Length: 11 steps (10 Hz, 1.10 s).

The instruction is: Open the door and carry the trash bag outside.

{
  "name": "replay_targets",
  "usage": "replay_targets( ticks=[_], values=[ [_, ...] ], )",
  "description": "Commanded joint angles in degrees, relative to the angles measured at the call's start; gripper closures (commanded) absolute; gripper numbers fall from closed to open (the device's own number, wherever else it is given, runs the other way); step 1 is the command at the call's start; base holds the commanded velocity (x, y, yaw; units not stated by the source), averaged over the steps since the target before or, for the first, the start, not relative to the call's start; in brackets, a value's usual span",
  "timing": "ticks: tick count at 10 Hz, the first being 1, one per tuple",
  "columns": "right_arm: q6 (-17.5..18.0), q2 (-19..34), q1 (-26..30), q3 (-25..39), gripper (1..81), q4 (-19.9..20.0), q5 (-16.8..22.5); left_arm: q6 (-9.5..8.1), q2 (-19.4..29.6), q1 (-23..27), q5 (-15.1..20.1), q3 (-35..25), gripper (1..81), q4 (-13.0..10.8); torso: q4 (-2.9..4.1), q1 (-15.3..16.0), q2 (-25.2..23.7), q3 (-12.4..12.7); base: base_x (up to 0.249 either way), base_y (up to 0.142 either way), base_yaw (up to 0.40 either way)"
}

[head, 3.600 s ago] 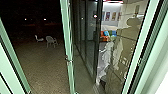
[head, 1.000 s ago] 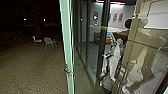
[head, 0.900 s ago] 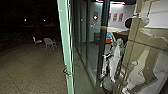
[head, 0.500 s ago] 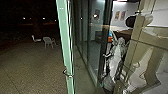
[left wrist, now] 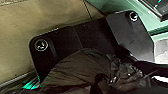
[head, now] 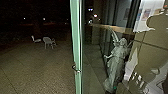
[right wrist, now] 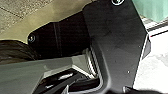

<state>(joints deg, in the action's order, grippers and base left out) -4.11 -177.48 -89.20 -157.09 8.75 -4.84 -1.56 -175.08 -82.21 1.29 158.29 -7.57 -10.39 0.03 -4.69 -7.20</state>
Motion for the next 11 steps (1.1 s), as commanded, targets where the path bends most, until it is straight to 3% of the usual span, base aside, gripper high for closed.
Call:
replay_targets(
  ticks=[1, 11],
  values=[
    [-0.3, -0.4, 1.8, 0.4, 1.0, -0.2, 3.6, 0.07, -0.2, 3.2, 2.4, -0.3, 81.1, -0.3, 0.0, 0.0, 0.0, 0.0, 0.098, 0.0, 0.0],
    [-0.1, -0.1, 2.0, 0.4, 1.0, -0.1, 3.7, 0.07, -0.2, 3.2, 2.4, -0.3, 81.1, -0.2, 0.0, 0.0, 0.0, 0.0, 0.098, 0.0, 0.0]
  ],
)
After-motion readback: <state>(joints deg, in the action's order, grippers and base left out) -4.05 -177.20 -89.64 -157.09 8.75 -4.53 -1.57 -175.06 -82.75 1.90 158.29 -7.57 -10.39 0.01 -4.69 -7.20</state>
